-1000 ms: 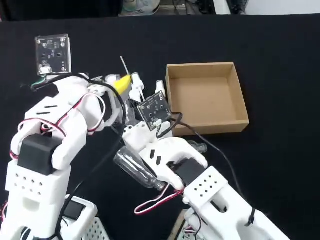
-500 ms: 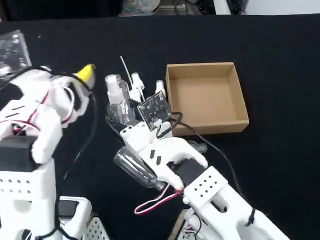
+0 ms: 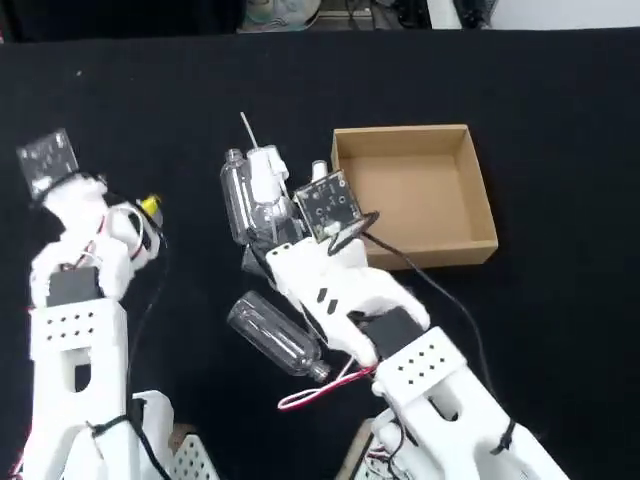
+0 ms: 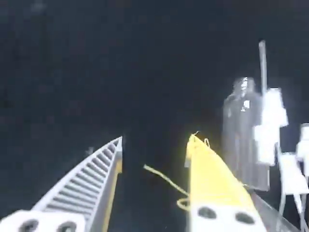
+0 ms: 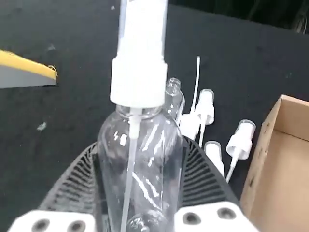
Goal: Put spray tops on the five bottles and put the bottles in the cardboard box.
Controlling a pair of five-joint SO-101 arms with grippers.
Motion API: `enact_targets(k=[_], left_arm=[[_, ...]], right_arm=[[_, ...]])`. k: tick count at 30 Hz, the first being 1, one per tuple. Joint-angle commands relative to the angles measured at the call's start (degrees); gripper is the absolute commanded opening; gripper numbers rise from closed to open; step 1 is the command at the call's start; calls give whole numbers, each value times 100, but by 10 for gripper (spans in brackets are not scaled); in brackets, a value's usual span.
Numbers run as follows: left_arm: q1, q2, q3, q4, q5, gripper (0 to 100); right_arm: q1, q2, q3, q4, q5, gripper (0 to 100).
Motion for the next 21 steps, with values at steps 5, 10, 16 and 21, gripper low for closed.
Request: enact_targets(k=[5,10,16,21], left_arm=[[136,-88,831,-923,264,209],[215,-88,1059,-1213,264,209],[198,-88,1086,-1187,264,209],[171,-88,1086,-1187,264,209]], right_arm=[[105,-207,-602,598,-26,12],[105,-215,-673,598,-26,12],[105,-233,-725,607,-18,12],[105,-233,-866,870,-35,11]])
